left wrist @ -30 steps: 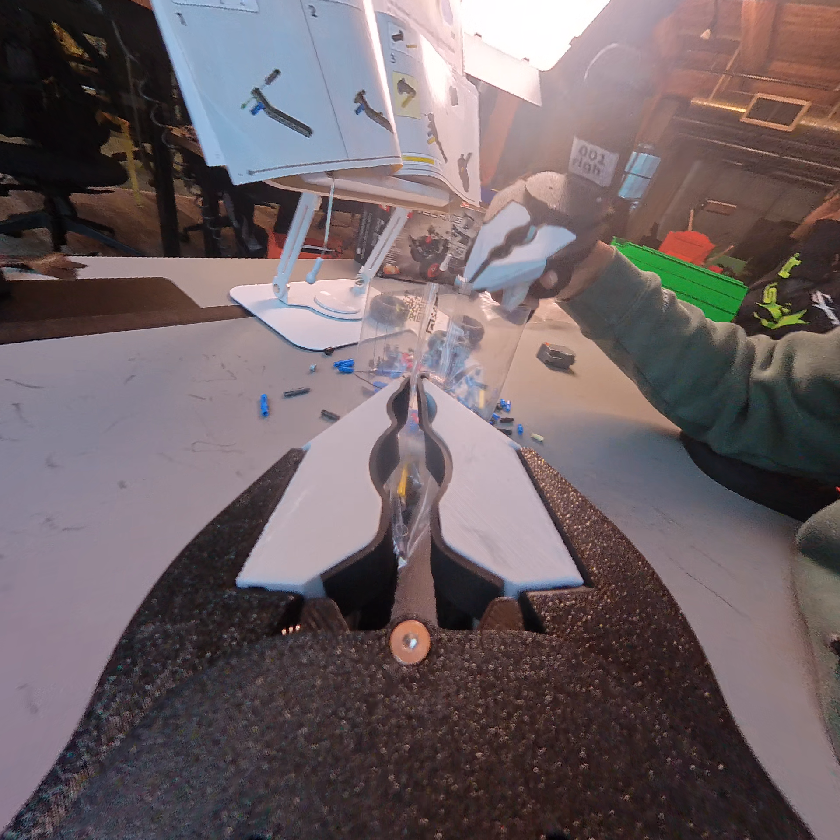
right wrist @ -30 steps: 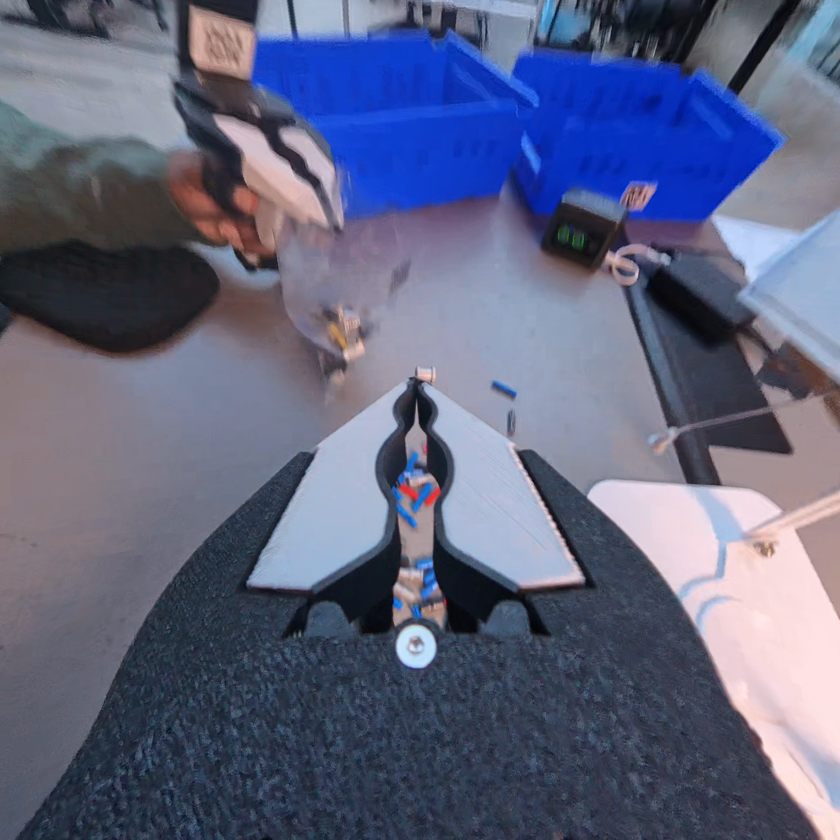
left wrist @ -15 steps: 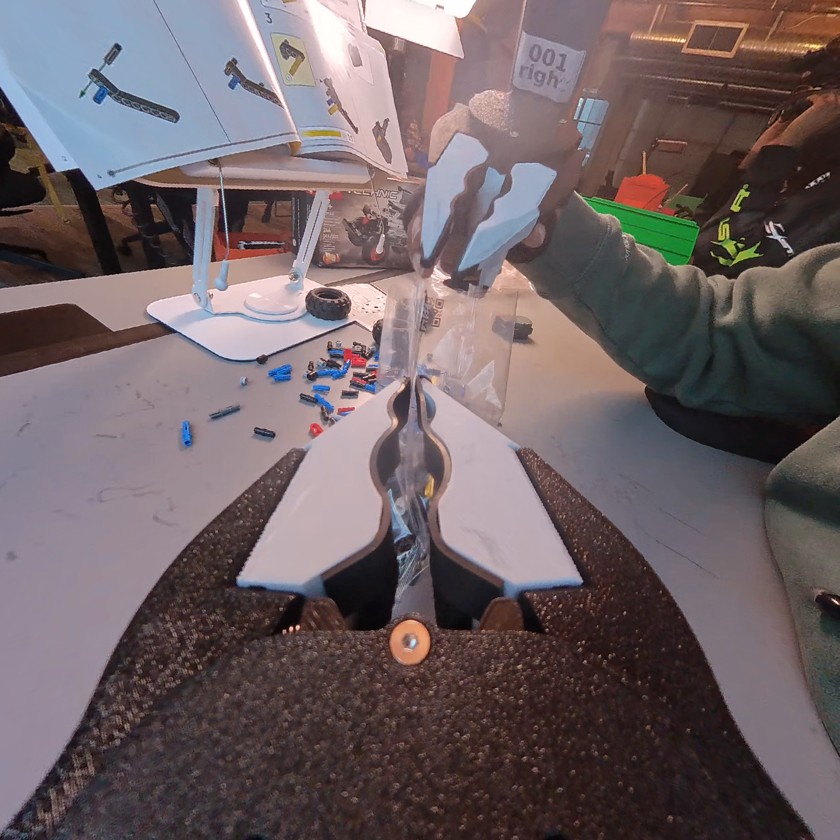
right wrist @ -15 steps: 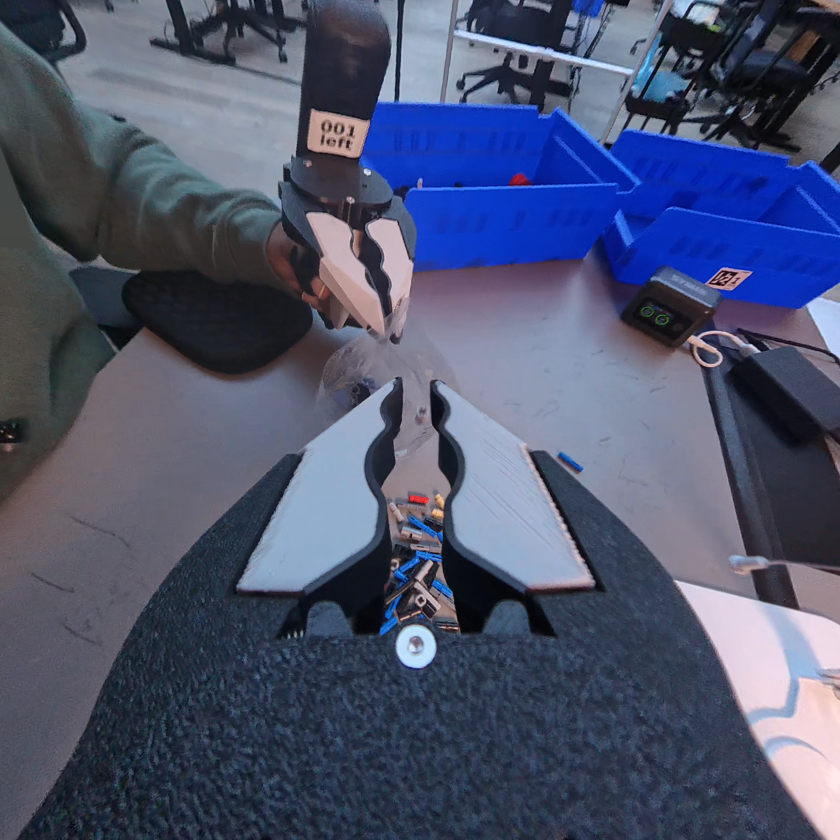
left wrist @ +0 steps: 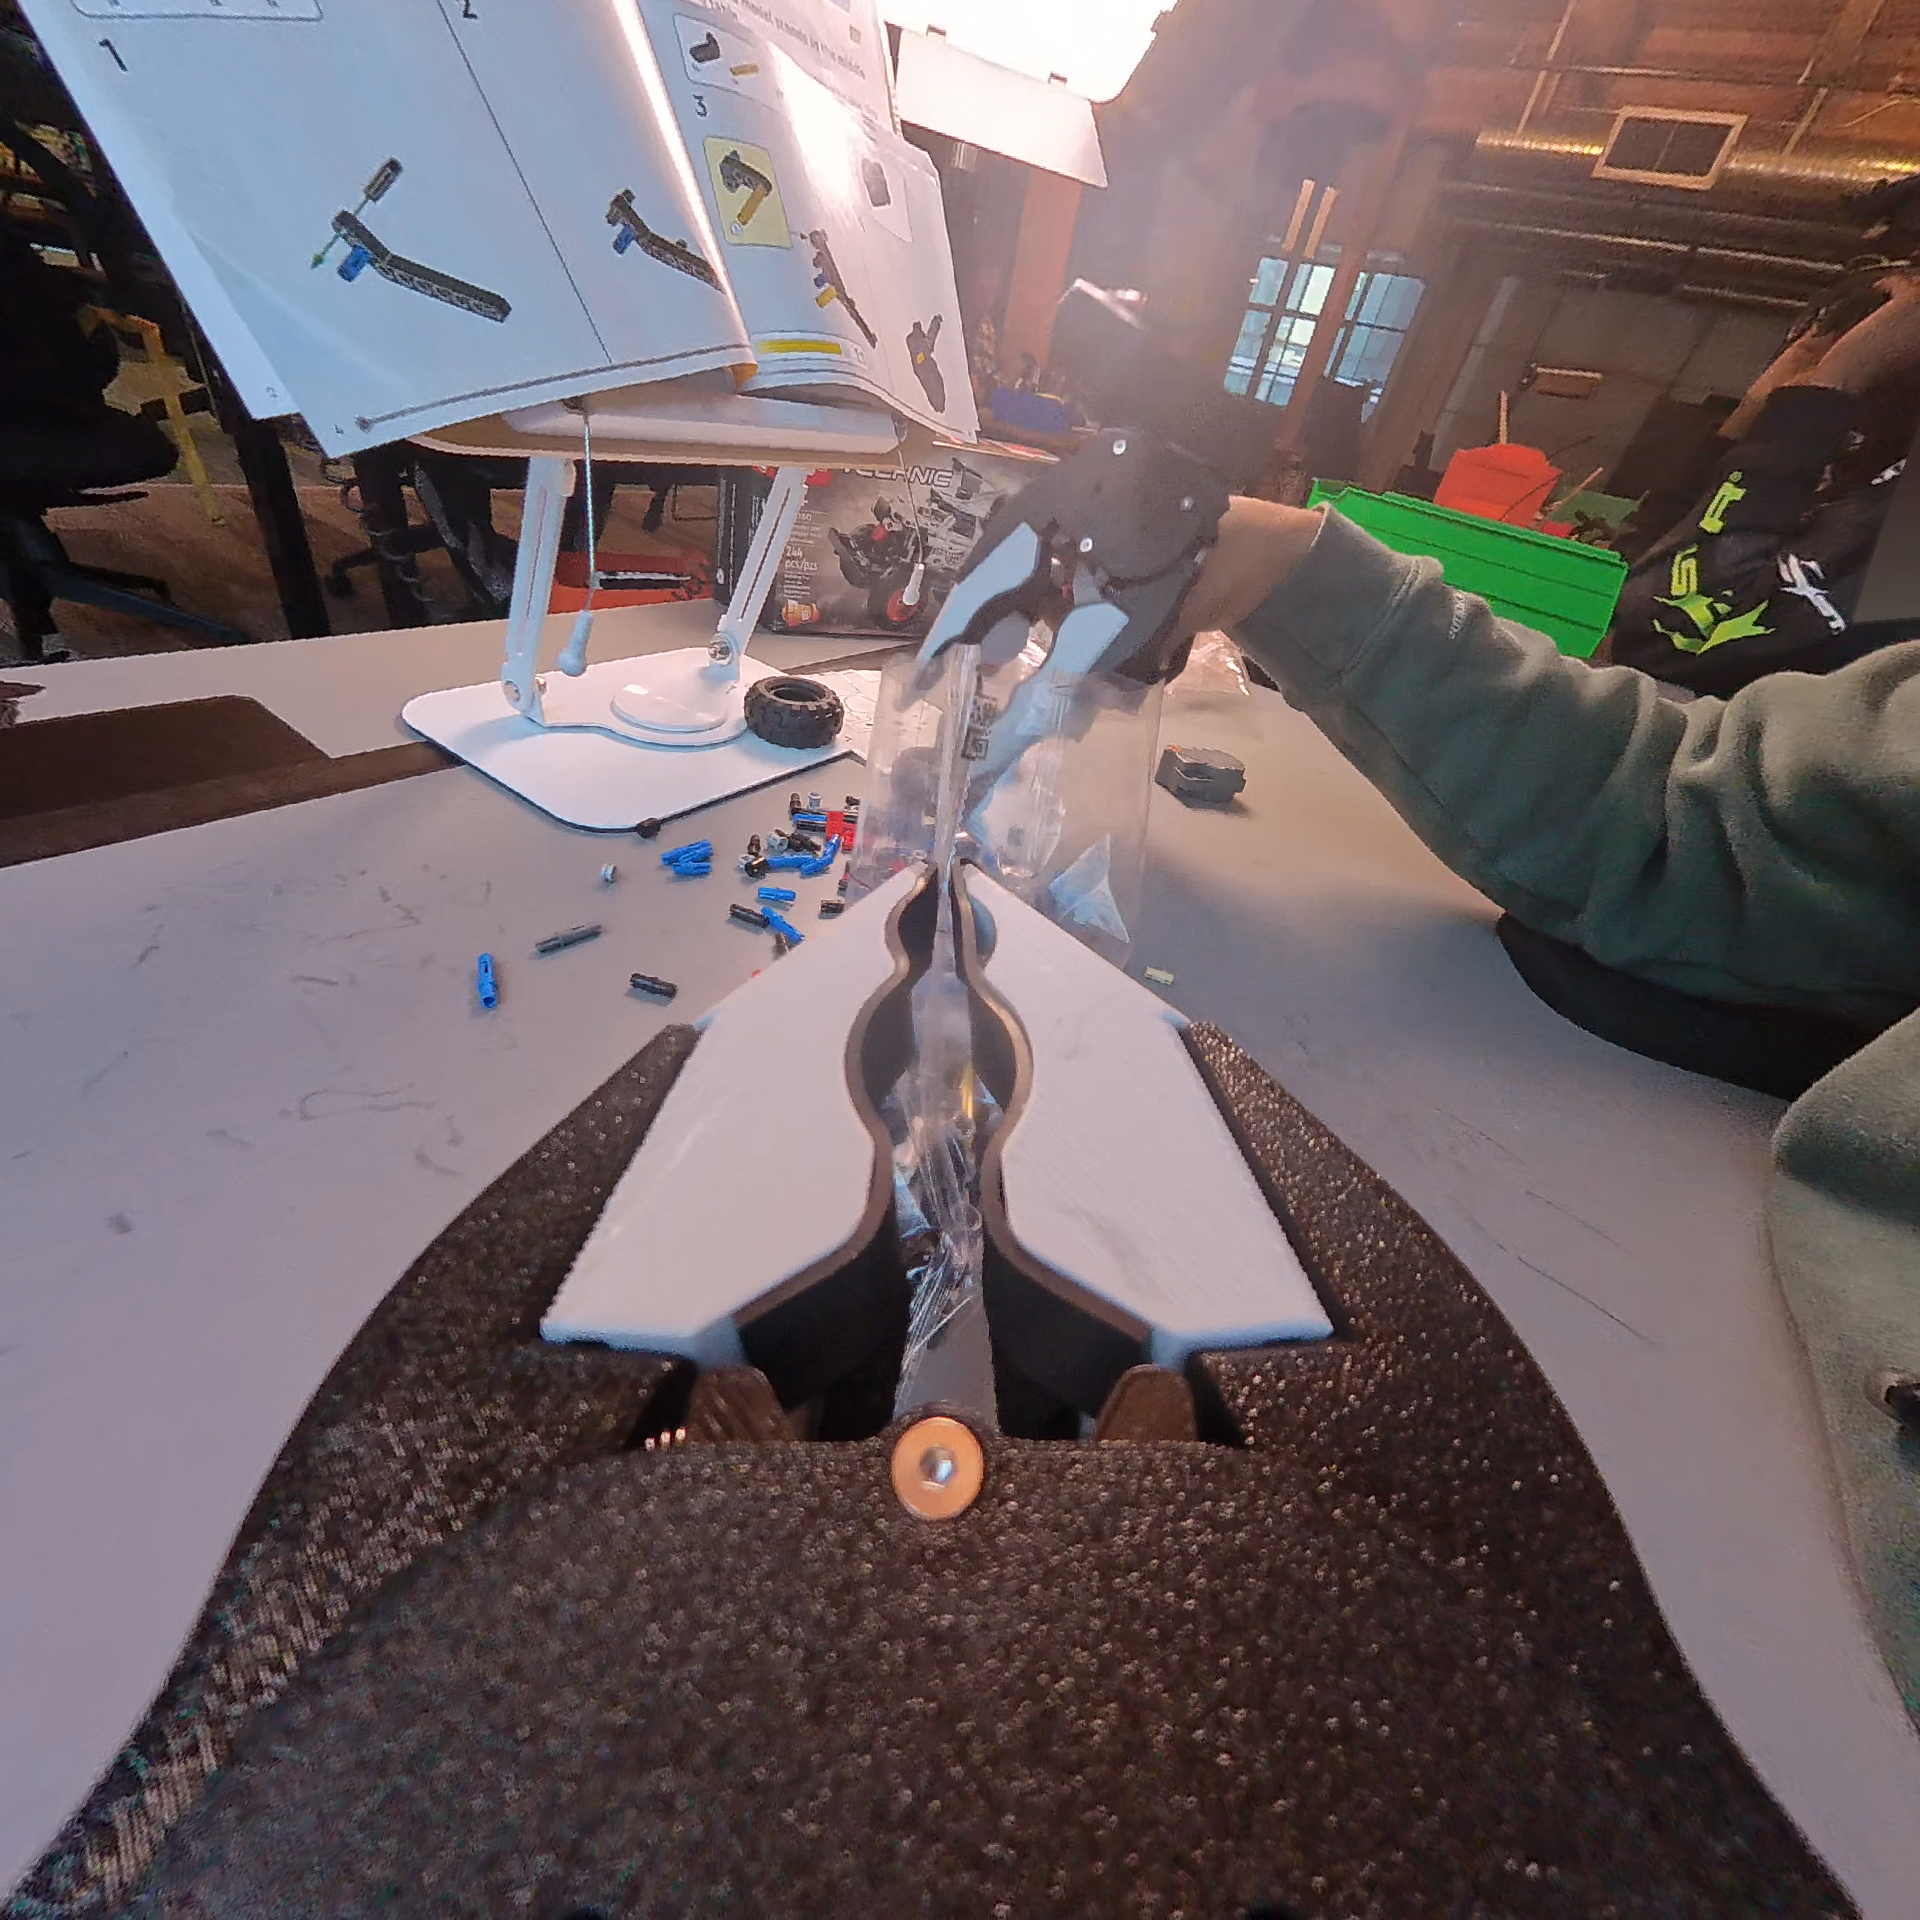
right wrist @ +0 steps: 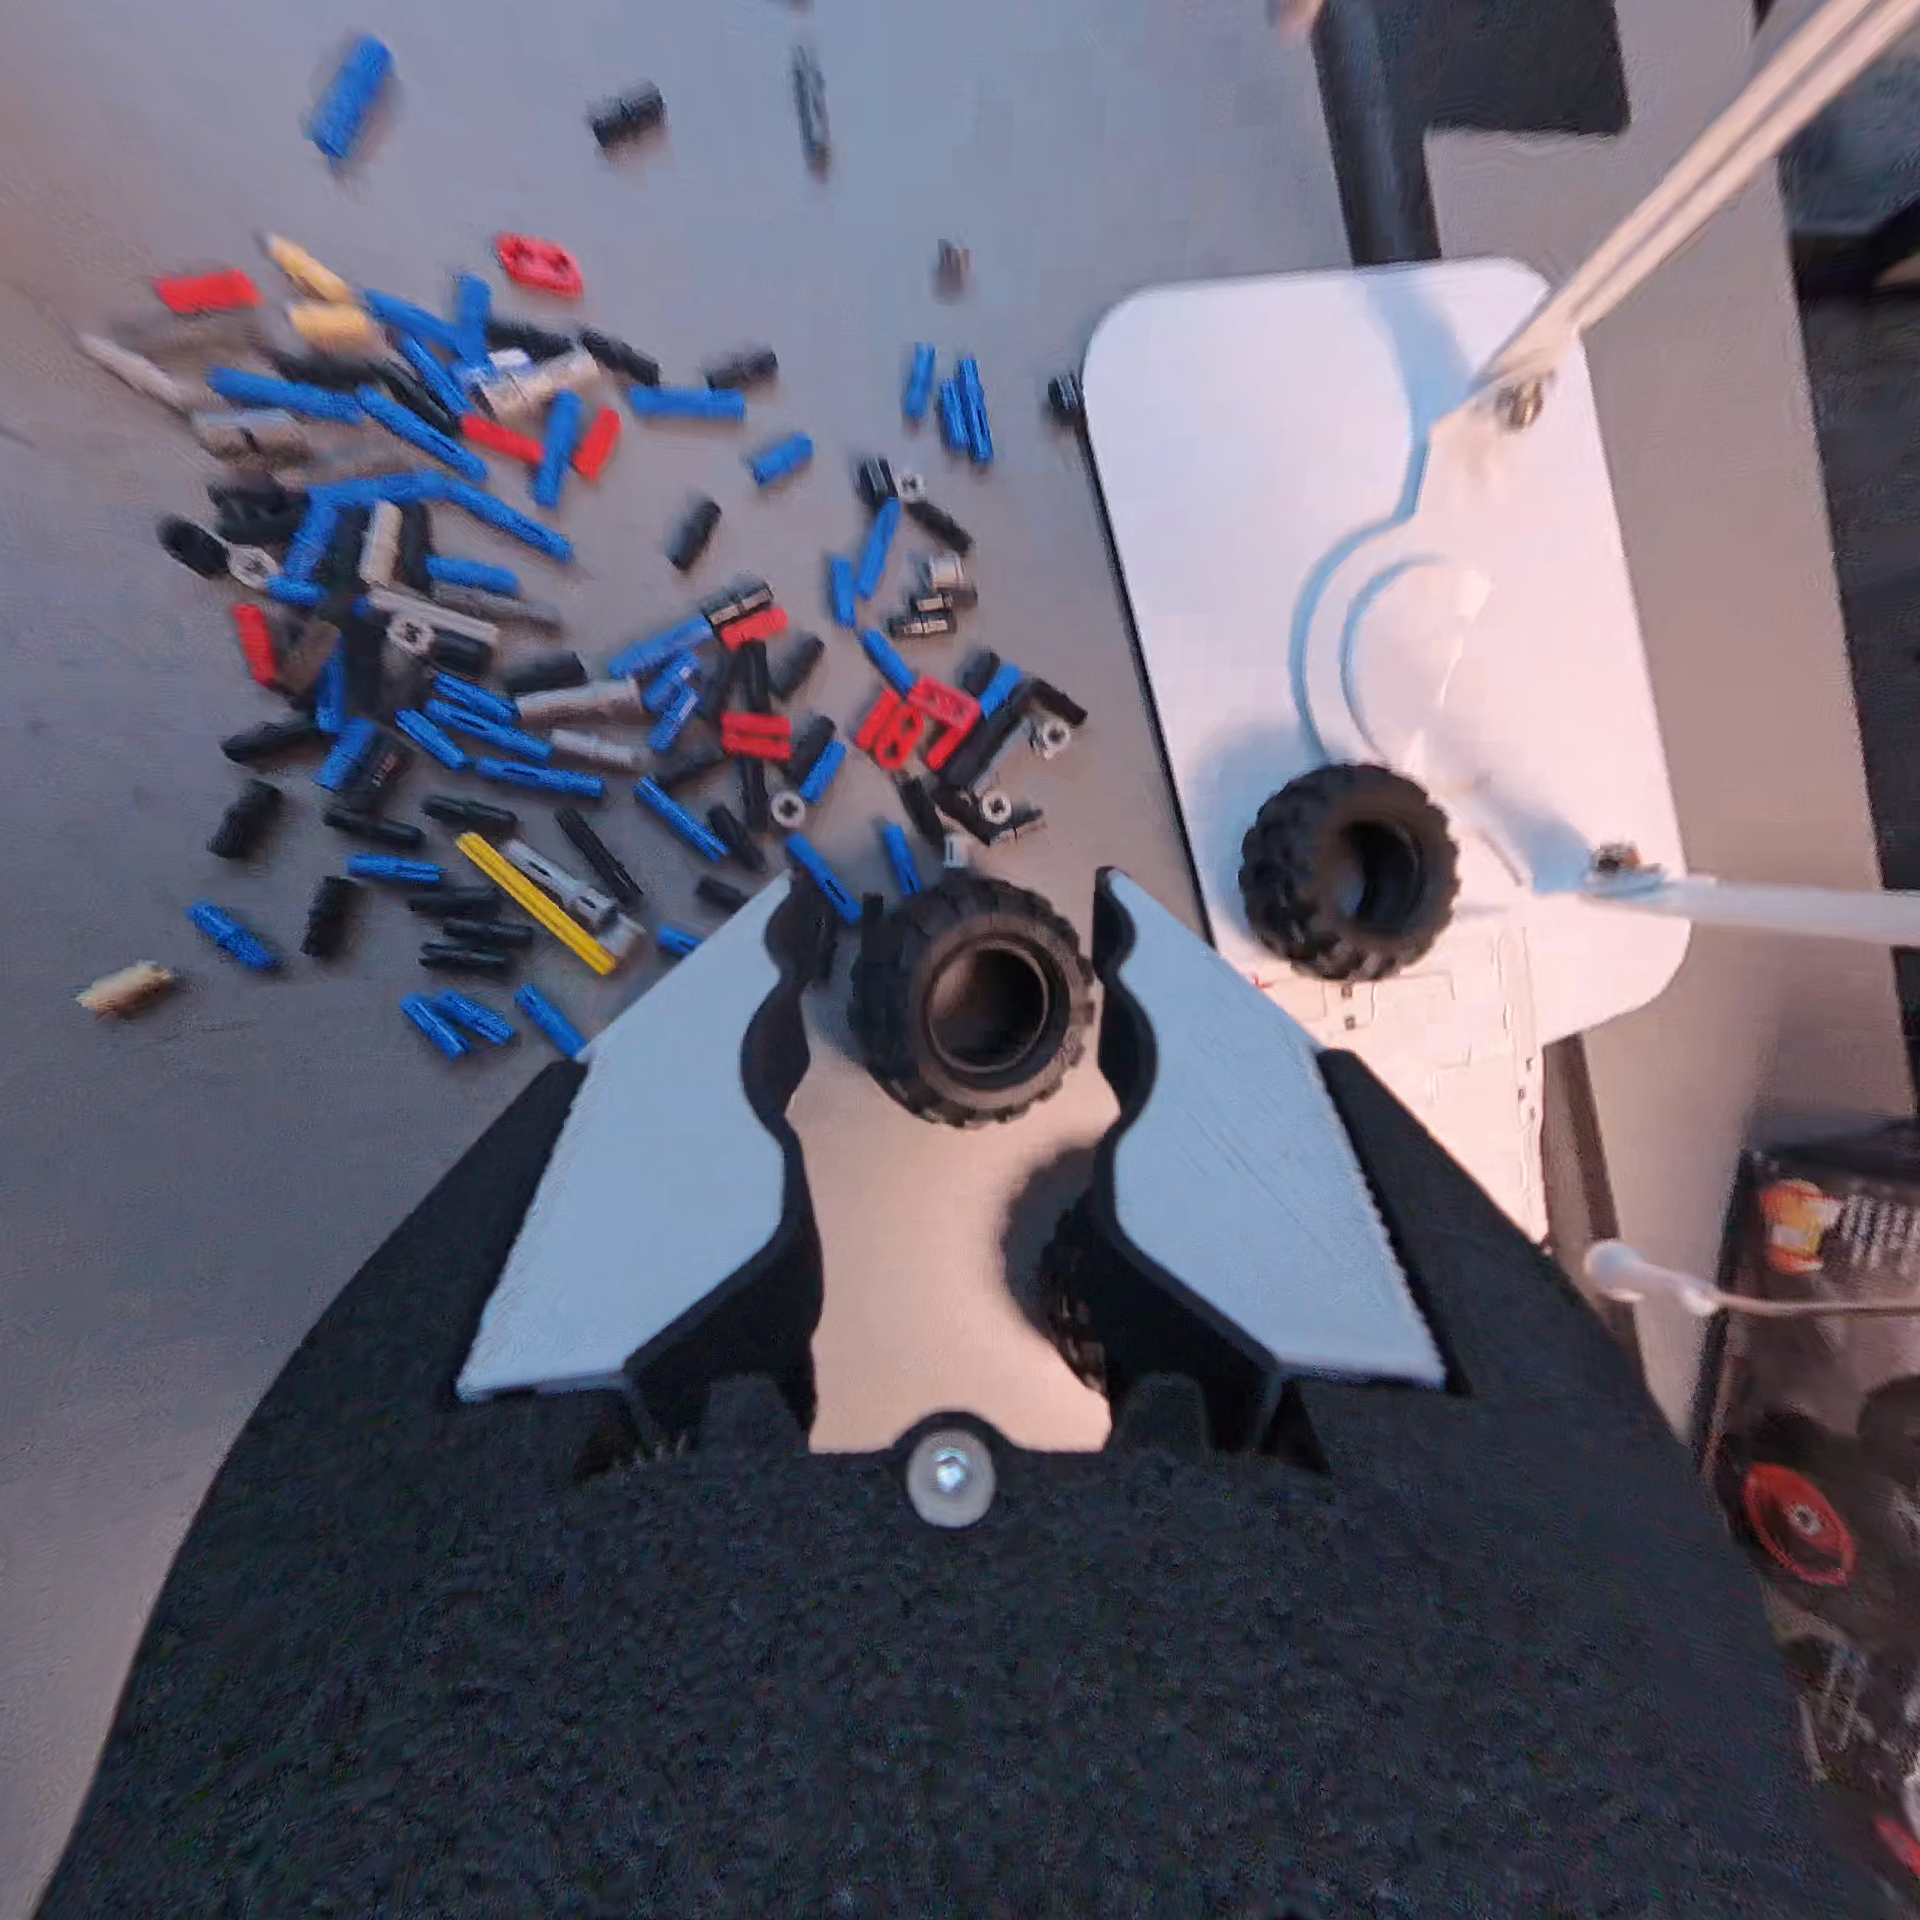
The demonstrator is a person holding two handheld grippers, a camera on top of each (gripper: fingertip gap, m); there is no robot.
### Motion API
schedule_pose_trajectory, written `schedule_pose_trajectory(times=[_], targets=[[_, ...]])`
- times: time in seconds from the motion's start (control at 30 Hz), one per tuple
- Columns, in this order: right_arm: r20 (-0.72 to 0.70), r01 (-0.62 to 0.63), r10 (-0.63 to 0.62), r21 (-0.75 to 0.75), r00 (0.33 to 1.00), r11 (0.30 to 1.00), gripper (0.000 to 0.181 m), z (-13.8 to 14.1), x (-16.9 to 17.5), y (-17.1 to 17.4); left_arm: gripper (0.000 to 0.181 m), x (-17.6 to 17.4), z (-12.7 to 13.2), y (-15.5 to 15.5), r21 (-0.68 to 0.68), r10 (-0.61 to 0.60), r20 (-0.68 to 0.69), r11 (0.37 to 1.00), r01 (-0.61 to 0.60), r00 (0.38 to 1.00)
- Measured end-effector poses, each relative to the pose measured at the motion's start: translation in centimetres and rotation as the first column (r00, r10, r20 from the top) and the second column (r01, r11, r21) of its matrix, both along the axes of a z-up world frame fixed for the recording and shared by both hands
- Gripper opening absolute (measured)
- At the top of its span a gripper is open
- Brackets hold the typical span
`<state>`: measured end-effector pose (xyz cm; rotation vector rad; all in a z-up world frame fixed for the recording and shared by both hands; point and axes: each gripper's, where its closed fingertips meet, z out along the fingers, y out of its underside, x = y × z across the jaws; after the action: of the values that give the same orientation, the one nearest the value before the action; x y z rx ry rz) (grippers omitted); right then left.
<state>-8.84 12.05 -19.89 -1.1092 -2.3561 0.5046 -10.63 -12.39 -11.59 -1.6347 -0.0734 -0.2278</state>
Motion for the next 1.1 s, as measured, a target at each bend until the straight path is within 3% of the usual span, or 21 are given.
schedule_pose_trajectory(times=[0.07,0.17,0.23,0.33,0.43,0.57,0.63,0.73,0.9,1.1], targets=[[0.049,0.064,-0.062,-0.029,0.997,0.998,0.060,-1.6,0.4,1.3,0.001,-0.4,-0.1,-0.1,-0.001,0.007,0.013,1.000,-0.007,1.000],[0.093,0.121,-0.112,-0.095,0.989,0.988,0.054,-2.7,0.7,2.1,0.001,-0.6,-0.2,-0.1,-0.005,0.015,0.024,1.000,-0.015,1.000],[0.087,0.112,-0.102,-0.126,0.991,0.986,0.053,-2.5,0.6,2.0,0.001,-0.7,-0.2,-0.2,-0.005,0.017,0.020,1.000,-0.017,1.000],[-0.001,0.089,-0.092,-0.216,0.996,0.972,0.053,0.2,0.2,1.4,0.001,-0.8,-0.2,-0.3,-0.004,0.023,0.016,1.000,-0.023,1.000],[-0.037,0.149,-0.155,-0.130,0.987,0.980,0.053,2.5,1.4,4.0,0.001,-1.0,-0.1,-0.4,0.001,0.029,0.019,1.000,-0.029,0.999],[0.139,0.169,-0.169,0.005,0.976,0.986,0.055,-0.5,5.8,6.5,0.001,-1.2,-0.1,-0.5,0.003,0.034,0.022,0.999,-0.034,0.999],[0.121,0.140,-0.129,-0.084,0.984,0.987,0.054,-0.5,5.9,5.1,0.001,-1.3,-0.1,-0.4,0.001,0.037,0.024,0.999,-0.037,0.999],[0.099,0.098,-0.096,-0.021,0.991,0.995,0.054,-0.5,5.6,4.9,0.001,-1.3,-0.2,-0.4,-0.005,0.041,0.021,0.999,-0.041,0.999],[0.092,-0.025,0.034,-0.098,0.995,0.995,0.053,-1.0,5.4,2.0,0.001,-1.3,-0.1,-0.5,-0.004,0.047,0.012,0.999,-0.047,0.999],[0.174,0.034,-0.026,-0.042,0.984,0.999,0.055,-3.0,6.0,3.4,0.001,-1.4,-0.1,-0.6,0.001,0.043,0.022,0.999,-0.043,0.999]])
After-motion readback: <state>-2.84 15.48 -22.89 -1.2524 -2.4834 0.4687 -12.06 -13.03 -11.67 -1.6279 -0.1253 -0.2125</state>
